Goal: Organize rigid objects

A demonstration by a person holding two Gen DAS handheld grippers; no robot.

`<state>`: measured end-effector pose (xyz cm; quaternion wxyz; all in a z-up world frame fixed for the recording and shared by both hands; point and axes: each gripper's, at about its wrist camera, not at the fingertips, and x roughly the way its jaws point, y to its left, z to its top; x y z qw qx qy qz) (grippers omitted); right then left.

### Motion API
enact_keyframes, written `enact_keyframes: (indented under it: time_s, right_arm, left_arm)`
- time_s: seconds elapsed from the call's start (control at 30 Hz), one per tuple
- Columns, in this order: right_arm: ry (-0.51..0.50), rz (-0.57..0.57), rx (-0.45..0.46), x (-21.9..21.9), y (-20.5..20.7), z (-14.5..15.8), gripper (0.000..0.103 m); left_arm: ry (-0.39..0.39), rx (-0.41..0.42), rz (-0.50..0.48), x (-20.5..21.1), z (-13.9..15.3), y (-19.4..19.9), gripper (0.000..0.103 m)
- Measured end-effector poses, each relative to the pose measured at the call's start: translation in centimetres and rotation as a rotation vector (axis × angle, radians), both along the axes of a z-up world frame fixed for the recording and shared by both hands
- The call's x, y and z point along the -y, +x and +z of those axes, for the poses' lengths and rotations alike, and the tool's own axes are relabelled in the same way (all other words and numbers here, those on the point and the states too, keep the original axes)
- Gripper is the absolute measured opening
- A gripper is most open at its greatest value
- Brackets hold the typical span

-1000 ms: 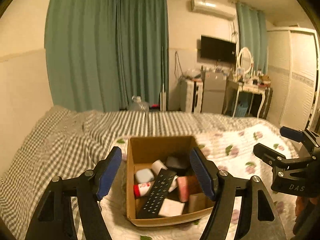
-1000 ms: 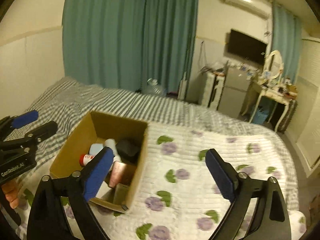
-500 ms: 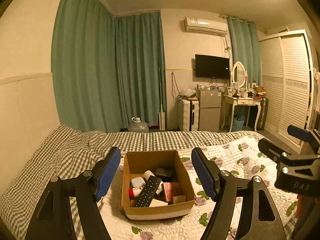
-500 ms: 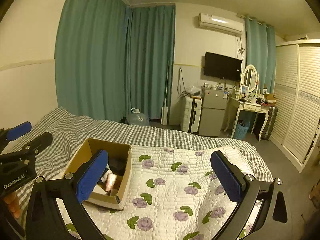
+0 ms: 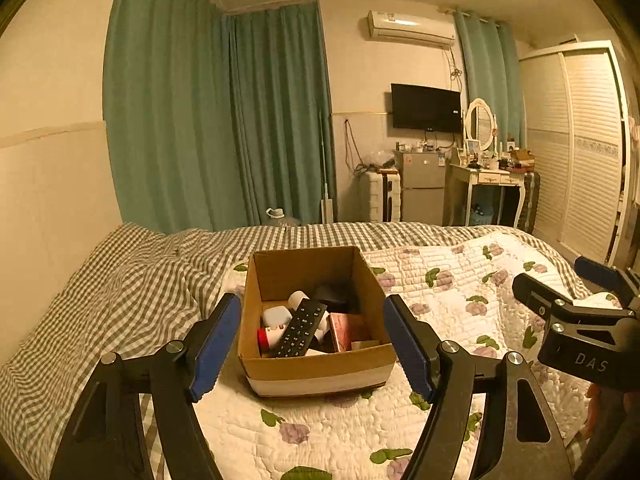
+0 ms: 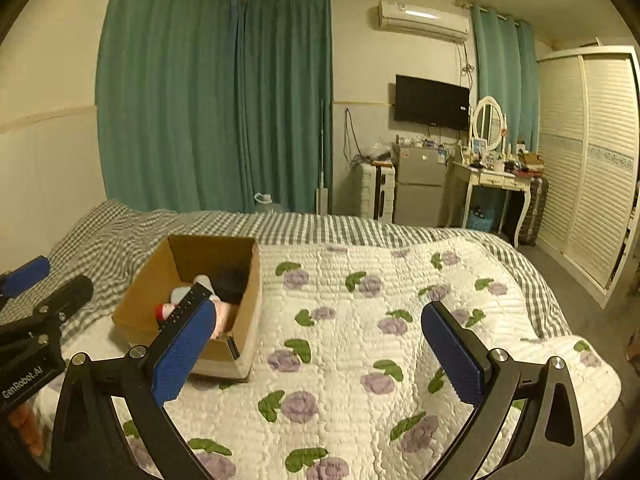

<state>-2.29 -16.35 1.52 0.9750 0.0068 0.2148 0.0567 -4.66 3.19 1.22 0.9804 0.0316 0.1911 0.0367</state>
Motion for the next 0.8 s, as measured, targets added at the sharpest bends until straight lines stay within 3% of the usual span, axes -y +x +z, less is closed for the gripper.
enact_keyframes:
  time_s: [0.8]
  right_arm:
    - [-0.005, -0.002, -0.021, -0.34, 0.20, -0.61, 0.103]
  left_arm:
    - [-0.016, -0.030, -0.012, -0.24, -0.74, 0.21, 0.076]
